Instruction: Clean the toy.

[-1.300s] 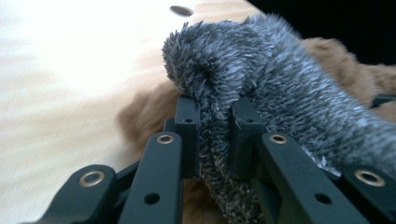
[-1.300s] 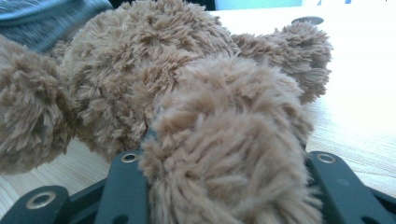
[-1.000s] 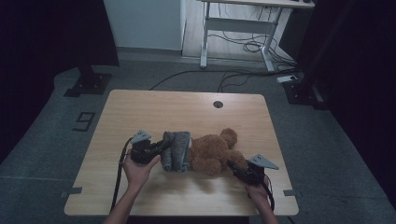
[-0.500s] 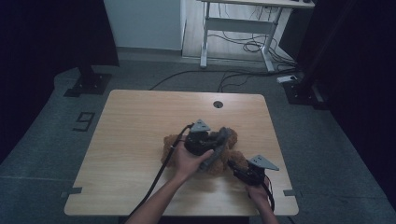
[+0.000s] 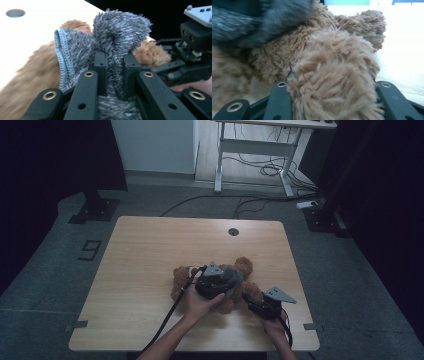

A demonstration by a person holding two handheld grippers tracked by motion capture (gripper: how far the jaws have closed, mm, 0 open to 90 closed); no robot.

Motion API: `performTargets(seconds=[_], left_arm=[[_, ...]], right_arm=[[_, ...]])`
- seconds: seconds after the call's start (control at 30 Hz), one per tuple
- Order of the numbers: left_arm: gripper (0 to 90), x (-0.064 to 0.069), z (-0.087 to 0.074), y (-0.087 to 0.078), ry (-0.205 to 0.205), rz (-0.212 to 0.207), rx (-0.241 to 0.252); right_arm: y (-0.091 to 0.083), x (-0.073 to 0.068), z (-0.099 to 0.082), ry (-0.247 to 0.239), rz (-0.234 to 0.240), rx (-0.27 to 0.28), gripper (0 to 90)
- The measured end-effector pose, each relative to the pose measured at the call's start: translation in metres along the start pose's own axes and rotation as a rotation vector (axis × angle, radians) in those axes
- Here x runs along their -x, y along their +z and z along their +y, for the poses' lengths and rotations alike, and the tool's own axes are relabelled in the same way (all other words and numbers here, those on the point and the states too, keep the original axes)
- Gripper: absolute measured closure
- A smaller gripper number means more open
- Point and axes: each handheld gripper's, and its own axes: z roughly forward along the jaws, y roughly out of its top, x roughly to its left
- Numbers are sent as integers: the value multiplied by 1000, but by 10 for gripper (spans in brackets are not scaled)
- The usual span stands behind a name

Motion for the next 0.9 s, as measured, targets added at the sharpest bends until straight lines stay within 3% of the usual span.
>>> performTargets(seconds=[0.17,0.27,0.43,0.5,0.6,0.7,0.8,0.9], left_arm=[[764,-8,-13,-28,48,110,-1],[764,-17,-22,-46,46,158,11],[764,-47,-39,-82,-38,196,51],[765,-59,-49,-96,-60,236,51],[765,-80,-68,-109,-131,261,33],[765,-99,-90,-109,-210,267,-2],[764,-110,-104,-102,-240,282,-51],[763,-114,-113,-94,-250,271,-92]], right_arm=[[0,1,0,6,-3,1,535],[0,1,-1,6,-4,2,535],[0,2,-1,12,-3,4,534],[0,3,-1,15,-4,5,534],[1,3,-1,19,-3,6,534],[1,3,-1,17,-7,5,534],[2,2,-2,18,-10,4,534],[1,2,-2,16,-13,2,534]])
